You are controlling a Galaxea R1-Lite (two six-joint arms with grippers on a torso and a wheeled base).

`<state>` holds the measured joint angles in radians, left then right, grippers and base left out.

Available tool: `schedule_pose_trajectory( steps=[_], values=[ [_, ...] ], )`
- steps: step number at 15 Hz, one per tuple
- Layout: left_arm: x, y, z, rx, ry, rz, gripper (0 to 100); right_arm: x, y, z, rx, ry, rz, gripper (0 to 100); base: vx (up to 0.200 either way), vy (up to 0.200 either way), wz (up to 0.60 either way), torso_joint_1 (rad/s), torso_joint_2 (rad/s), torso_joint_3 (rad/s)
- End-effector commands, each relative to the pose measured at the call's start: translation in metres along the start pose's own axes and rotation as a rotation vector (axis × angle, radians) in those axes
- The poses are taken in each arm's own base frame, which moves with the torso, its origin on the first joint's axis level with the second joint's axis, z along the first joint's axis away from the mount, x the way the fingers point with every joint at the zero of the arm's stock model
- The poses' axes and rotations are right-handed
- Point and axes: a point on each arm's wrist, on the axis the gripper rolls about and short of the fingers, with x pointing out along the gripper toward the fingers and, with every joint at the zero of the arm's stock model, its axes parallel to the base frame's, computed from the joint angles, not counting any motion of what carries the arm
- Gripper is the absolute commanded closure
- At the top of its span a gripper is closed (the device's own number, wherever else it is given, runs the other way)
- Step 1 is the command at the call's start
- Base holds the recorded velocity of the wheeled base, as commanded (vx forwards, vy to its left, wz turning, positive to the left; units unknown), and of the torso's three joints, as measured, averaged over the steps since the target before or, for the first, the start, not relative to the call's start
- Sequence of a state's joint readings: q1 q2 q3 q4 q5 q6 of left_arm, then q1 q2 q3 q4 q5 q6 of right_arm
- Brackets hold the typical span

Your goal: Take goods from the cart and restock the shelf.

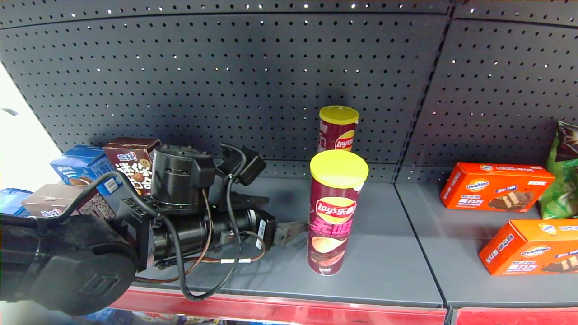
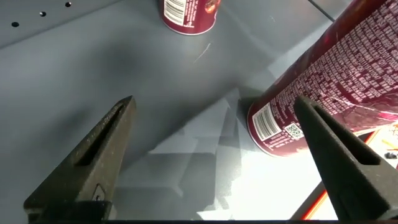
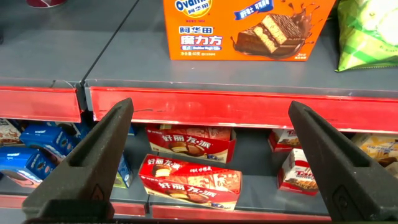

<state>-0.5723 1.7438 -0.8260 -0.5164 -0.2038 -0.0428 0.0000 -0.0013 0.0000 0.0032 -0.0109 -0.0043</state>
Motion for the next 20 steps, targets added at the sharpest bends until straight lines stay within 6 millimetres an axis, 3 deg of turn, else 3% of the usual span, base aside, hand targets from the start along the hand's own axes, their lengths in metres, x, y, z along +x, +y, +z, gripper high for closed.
schedule_pose_trajectory(
  steps=[1,16,20],
  values=[
    [0.0,-0.001,0.001,0.001,-0.002,-0.003,0,0.0,0.0,0.0,0.0,0.001,0.0,0,0.0,0.0,0.0,0.0,0.0,0.0],
    [0.004,-0.004,-0.001,0.006,0.005,-0.014,0,0.0,0.0,0.0,0.0,0.001,0.0,0,0.0,0.0,0.0,0.0,0.0,0.0],
    [0.001,0.009,0.006,-0.004,-0.022,0.043,0,0.0,0.0,0.0,0.0,0.001,0.0,0,0.0,0.0,0.0,0.0,0.0,0.0]
  ],
)
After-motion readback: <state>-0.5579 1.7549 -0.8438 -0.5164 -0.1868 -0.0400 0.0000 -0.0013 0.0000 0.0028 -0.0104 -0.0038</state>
